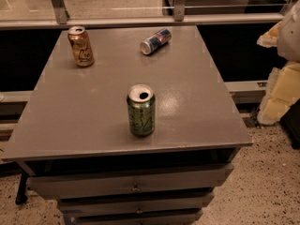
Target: Move green can near orange can
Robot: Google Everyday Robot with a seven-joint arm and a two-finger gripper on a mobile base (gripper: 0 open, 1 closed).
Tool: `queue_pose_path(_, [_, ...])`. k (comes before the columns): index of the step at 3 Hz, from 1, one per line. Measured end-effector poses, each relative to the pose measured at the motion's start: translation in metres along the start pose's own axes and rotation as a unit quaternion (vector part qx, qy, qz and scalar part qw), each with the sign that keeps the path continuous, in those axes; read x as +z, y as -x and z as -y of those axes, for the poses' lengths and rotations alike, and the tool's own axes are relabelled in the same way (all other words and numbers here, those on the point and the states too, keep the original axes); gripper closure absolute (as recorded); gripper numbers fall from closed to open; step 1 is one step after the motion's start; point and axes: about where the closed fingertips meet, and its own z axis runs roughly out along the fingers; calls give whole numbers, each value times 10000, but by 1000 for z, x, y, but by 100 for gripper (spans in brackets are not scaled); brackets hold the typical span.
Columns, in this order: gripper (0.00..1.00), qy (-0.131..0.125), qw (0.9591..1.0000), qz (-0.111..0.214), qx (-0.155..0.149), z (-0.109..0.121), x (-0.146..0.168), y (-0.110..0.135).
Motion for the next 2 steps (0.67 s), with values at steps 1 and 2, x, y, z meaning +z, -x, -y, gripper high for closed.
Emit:
queue_pose_path(1, [0, -1, 10000, 0, 0, 0, 0, 0])
queue_pose_path(2, [0, 53, 9992, 365, 162, -5, 10, 4])
